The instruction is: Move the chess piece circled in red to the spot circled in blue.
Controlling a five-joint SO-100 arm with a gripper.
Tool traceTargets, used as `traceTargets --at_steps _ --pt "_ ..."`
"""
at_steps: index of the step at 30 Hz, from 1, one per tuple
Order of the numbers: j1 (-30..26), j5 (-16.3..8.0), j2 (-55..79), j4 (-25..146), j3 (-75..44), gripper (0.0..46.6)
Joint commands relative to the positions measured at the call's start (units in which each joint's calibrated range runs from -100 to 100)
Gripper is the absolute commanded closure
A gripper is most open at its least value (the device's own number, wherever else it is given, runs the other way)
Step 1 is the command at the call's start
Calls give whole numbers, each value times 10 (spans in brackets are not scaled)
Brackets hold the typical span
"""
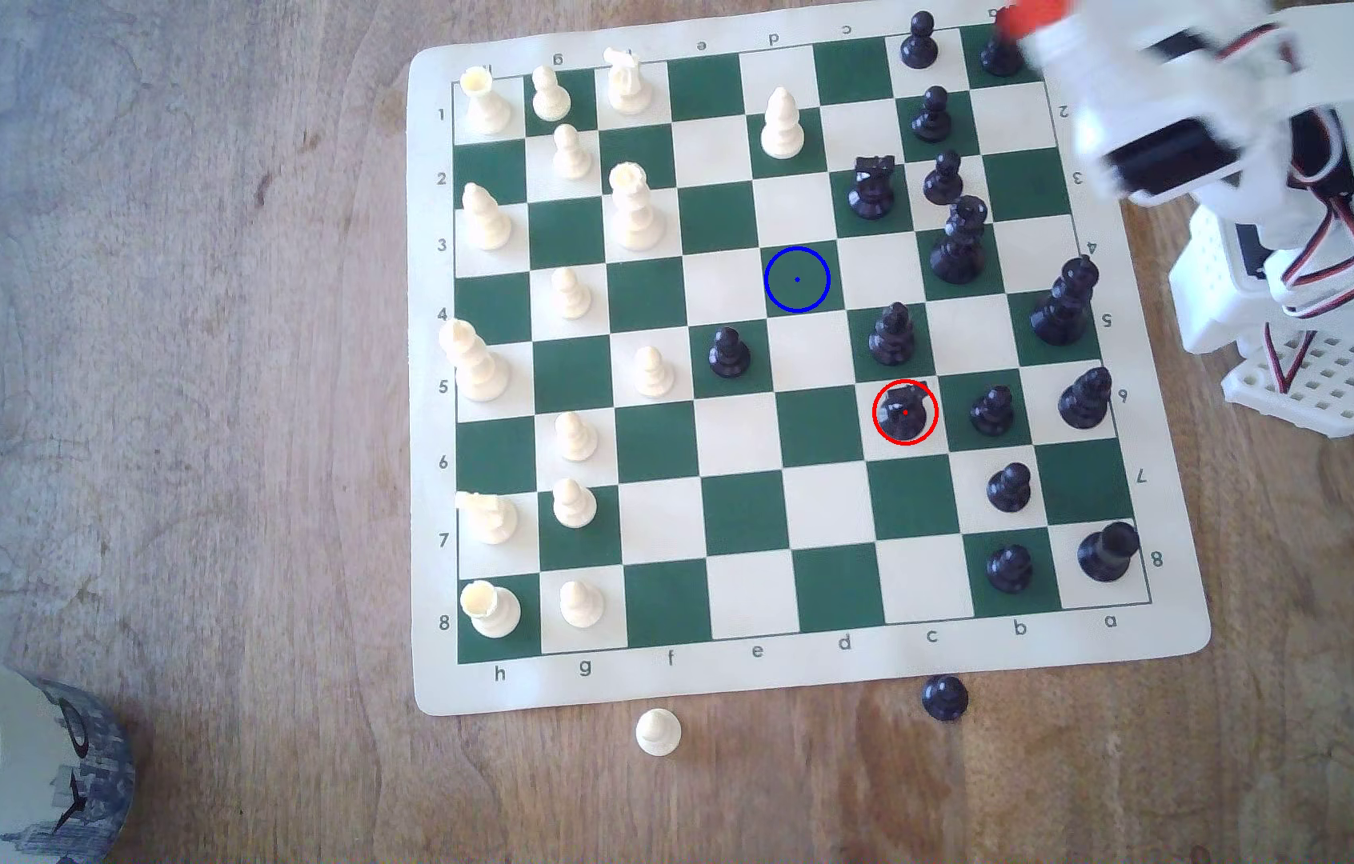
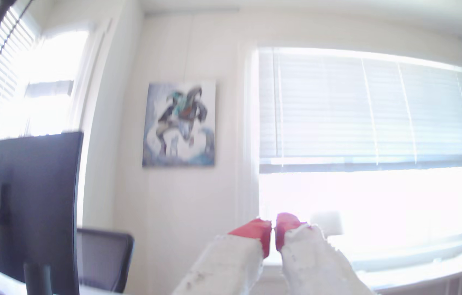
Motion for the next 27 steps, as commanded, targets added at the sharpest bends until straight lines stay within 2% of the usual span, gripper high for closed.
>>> traceTargets --at_steps 1,5,12,14,16,20,23,27 --pt "0 -2 -3 388 -145 464" --pt "-15 -3 -1 517 -191 464" --pt "-64 -4 145 745 -341 464" --pt "-72 -23 178 800 -369 464" --pt "-76 -32 197 829 -392 464" --pt "-77 -34 234 867 -410 445" --pt "-75 -33 305 884 -437 414" --pt "-77 -29 318 883 -429 380"
